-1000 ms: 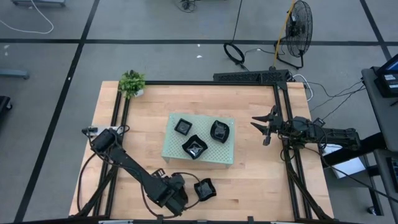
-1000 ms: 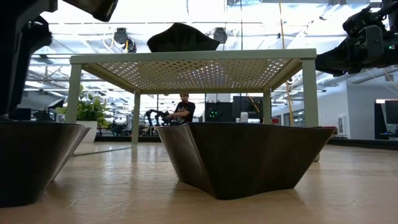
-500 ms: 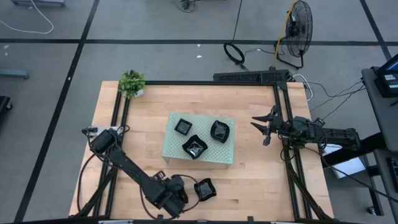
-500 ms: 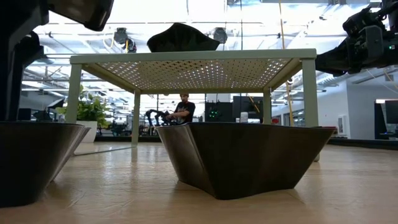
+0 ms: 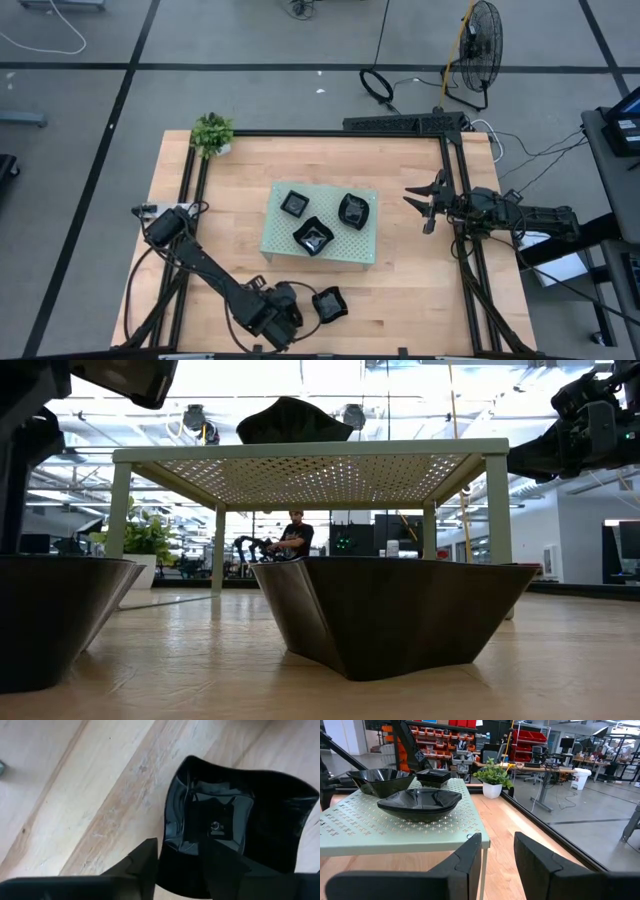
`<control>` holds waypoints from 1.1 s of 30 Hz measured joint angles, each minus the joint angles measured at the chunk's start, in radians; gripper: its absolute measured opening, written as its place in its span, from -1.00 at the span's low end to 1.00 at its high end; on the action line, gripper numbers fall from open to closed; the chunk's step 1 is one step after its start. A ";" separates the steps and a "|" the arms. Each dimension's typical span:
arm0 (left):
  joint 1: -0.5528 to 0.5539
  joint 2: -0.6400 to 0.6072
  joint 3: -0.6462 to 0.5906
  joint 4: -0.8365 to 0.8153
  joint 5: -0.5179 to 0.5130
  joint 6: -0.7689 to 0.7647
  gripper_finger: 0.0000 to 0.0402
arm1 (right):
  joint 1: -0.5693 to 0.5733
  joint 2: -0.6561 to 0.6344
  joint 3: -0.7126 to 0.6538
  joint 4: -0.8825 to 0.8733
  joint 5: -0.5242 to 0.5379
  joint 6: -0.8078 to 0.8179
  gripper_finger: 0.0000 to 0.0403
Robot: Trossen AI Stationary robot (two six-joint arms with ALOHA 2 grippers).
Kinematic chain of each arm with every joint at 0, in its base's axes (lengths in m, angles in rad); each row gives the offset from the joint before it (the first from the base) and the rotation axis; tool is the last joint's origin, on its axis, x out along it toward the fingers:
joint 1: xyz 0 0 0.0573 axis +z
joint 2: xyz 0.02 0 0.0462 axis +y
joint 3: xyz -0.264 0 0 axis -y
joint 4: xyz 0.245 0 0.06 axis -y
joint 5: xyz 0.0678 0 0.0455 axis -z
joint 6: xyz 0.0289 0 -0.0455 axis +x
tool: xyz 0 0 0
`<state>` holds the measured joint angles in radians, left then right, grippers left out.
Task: Pick & Place Mini shaped plates
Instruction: Stack the distorted square plate on top of the distorted square plate on the shelf
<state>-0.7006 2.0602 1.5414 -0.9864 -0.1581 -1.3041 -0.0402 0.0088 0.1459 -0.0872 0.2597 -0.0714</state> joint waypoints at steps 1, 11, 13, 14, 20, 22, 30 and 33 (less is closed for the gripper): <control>0.000 0.000 0.000 0.001 0.000 0.000 -0.33 | 0.000 0.000 0.000 0.000 0.000 0.000 -0.49; 0.000 0.000 0.000 0.002 -0.037 -0.034 -0.74 | 0.000 0.000 0.000 0.000 0.000 0.000 -0.49; 0.000 0.000 0.000 0.011 -0.037 -0.036 -0.79 | 0.000 0.000 0.000 0.000 0.000 0.000 -0.49; 0.000 0.000 0.000 0.018 -0.037 -0.037 -0.81 | 0.000 0.000 0.000 0.000 0.000 0.000 -0.49; 0.000 0.000 0.000 0.054 -0.036 -0.031 -0.78 | 0.000 0.000 0.000 0.000 0.000 0.000 -0.49; 0.000 0.000 0.000 0.053 -0.036 -0.034 -0.75 | 0.000 0.000 0.000 0.000 0.000 0.000 -0.49; 0.000 0.000 -0.005 0.067 -0.036 -0.036 -0.70 | 0.000 0.000 0.000 0.000 0.000 0.000 -0.49; -0.001 0.000 -0.045 0.143 -0.034 -0.040 -0.70 | 0.000 0.000 0.000 0.000 0.000 0.000 -0.49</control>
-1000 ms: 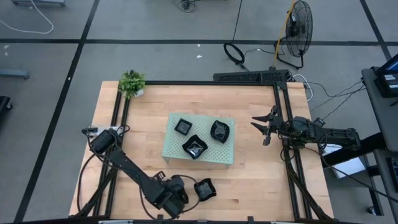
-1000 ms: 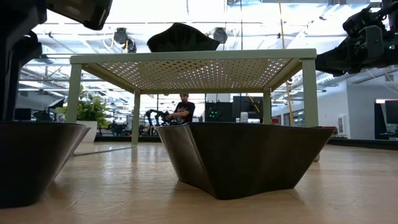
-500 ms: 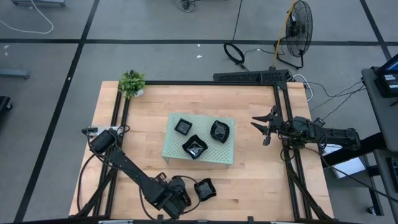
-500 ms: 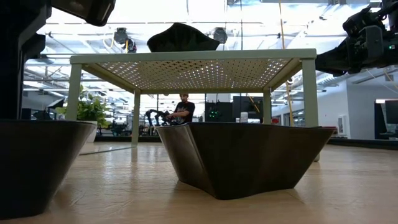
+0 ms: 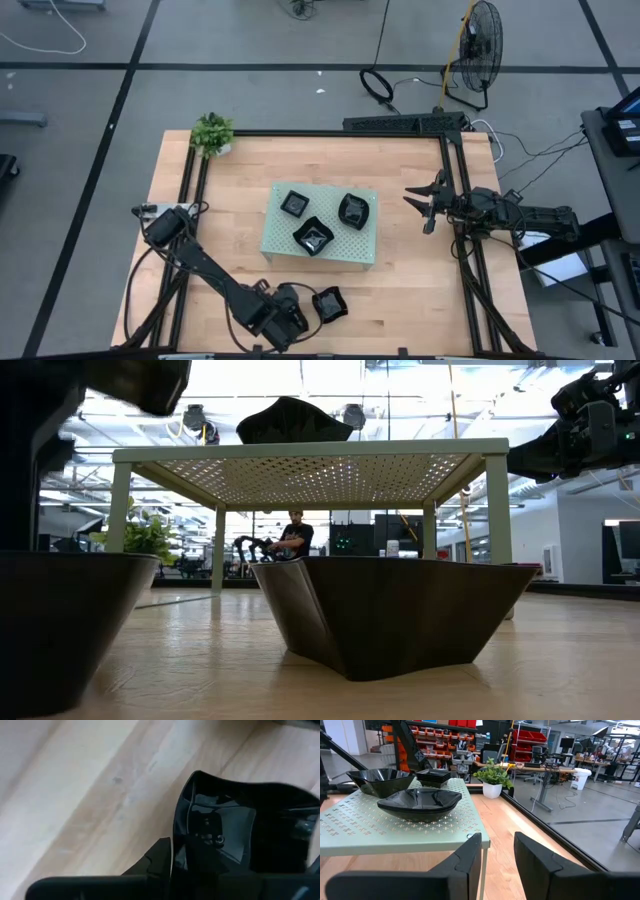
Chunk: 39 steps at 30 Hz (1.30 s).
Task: Pick & Place Mini shaped plates
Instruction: Stack the distorted square plate on top of the distorted square plate on the shelf
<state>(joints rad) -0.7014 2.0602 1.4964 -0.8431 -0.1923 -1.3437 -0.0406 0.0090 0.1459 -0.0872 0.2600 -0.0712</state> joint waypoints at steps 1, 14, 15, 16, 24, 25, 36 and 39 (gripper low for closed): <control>0.000 0.000 -0.019 0.032 0.005 0.000 -0.70 | 0.000 0.000 0.000 0.000 0.000 0.000 -0.49; 0.001 0.000 -0.063 0.090 0.011 0.027 -0.70 | 0.000 0.000 0.000 0.000 0.000 0.000 -0.49; 0.003 0.000 -0.062 0.090 0.012 0.032 -0.70 | 0.000 0.000 0.000 0.000 0.000 0.000 -0.49; 0.005 0.000 -0.062 0.089 0.017 0.036 -0.70 | 0.000 0.000 0.000 0.000 0.000 0.000 -0.49; 0.031 -0.049 -0.049 0.076 0.060 0.084 -0.70 | 0.000 0.000 0.000 0.000 0.000 0.000 -0.49; 0.032 -0.053 -0.049 0.076 0.050 0.084 -0.70 | 0.000 0.000 0.000 0.000 0.000 0.000 -0.49; 0.012 -0.019 -0.070 0.107 0.046 0.058 -0.70 | 0.000 0.000 0.000 0.000 0.000 0.000 -0.49; 0.012 -0.019 -0.082 0.107 0.053 0.051 -0.70 | 0.000 0.000 0.000 0.000 0.000 0.000 -0.49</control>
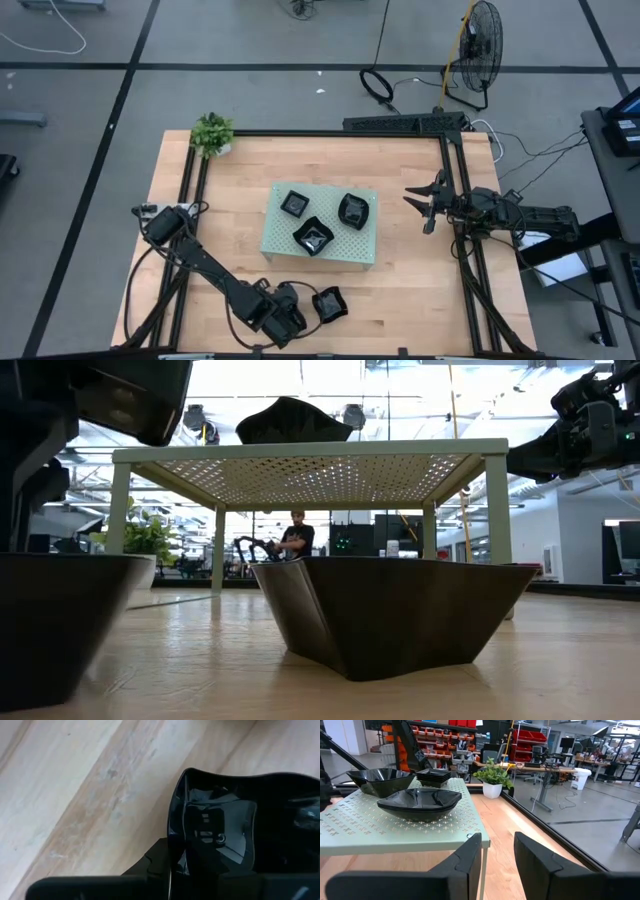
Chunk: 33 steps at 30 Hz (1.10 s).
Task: Pick & Place Mini shaped plates
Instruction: Stack the distorted square plate on top of the distorted square plate on the shelf
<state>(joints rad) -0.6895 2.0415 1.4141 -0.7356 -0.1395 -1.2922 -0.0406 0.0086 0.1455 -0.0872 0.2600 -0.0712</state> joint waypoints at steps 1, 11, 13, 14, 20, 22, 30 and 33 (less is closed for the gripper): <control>0.000 0.000 -0.001 -0.001 -0.001 0.001 -0.70 | 0.000 0.000 0.000 0.000 0.000 0.000 -0.49; 0.001 -0.005 0.007 0.002 0.011 0.010 -0.70 | 0.000 0.000 0.000 0.000 0.000 0.000 -0.49; 0.002 -0.013 0.021 0.003 0.018 0.012 -0.74 | 0.000 0.000 0.000 0.000 0.000 0.000 -0.49; 0.002 -0.021 0.029 0.003 0.018 0.016 -0.78 | 0.000 0.000 0.000 0.000 0.000 0.000 -0.49; 0.000 -0.095 0.037 0.002 -0.014 0.013 -0.96 | 0.000 0.000 0.000 0.000 0.000 0.000 -0.49; -0.001 -0.116 0.037 0.001 -0.049 0.012 -0.98 | 0.000 0.000 0.000 0.000 0.000 0.000 -0.49; -0.005 -0.253 0.037 0.005 -0.218 0.078 -0.98 | 0.000 0.000 0.000 0.000 0.000 0.000 -0.49; 0.013 -0.338 0.037 0.006 -0.344 0.044 -0.97 | 0.000 0.000 0.000 0.000 0.000 0.000 -0.49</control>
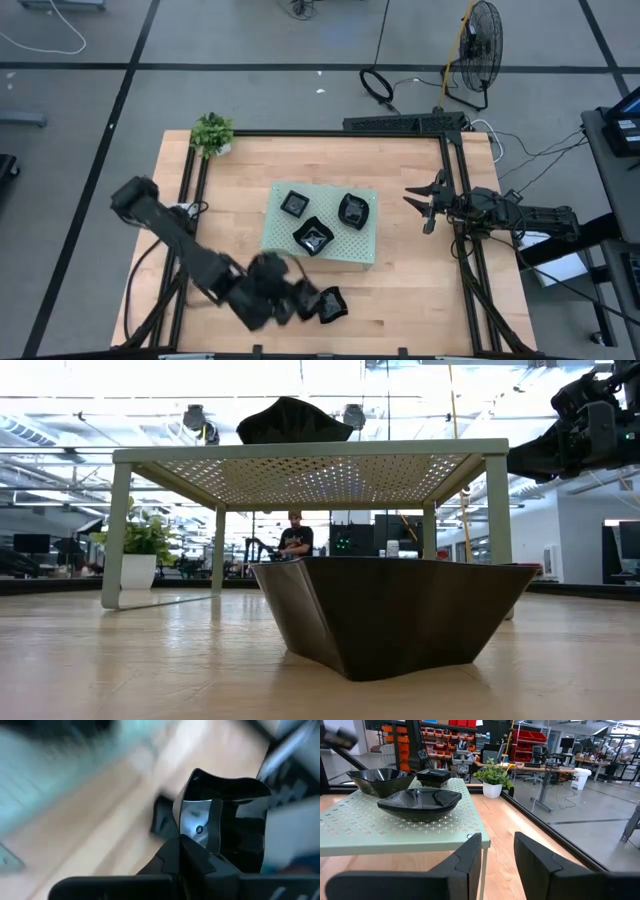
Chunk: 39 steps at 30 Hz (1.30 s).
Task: Pick & Place Mini shaped plates
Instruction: Stack the distorted square plate on top of the distorted square plate on the shelf
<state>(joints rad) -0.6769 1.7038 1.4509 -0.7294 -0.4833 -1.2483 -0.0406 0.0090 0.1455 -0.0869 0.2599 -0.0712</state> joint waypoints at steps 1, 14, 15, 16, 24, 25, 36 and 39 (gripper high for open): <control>0.012 -0.030 0.000 0.000 -0.034 -0.020 -0.98 | 0.000 0.000 0.000 0.000 0.000 0.000 -0.49; 0.295 -0.183 0.000 -0.028 -0.023 0.114 -0.96 | 0.000 0.000 0.000 0.000 0.000 0.000 -0.49; 0.313 -0.174 0.000 -0.038 -0.003 0.115 -0.97 | 0.000 0.000 0.000 0.000 0.000 0.000 -0.49; 0.326 -0.165 0.000 -0.054 0.015 0.115 -0.98 | 0.000 0.000 0.000 0.000 0.000 0.000 -0.49; 0.378 -0.127 0.000 -0.149 0.083 0.094 -0.95 | 0.000 0.000 0.000 0.000 0.000 0.000 -0.49; 0.380 -0.125 0.000 -0.146 0.084 0.095 -0.97 | 0.000 0.000 0.000 0.000 0.000 0.000 -0.49; 0.382 -0.123 0.000 -0.141 0.093 0.173 -0.70 | 0.000 0.000 0.000 0.000 0.000 0.000 -0.49; 0.381 -0.123 0.000 -0.134 0.096 0.228 -0.60 | 0.000 0.000 0.000 0.000 0.000 0.000 -0.49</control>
<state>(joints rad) -0.2956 1.5803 1.4509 -0.8632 -0.3870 -1.0203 -0.0403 0.0086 0.1455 -0.0872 0.2596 -0.0712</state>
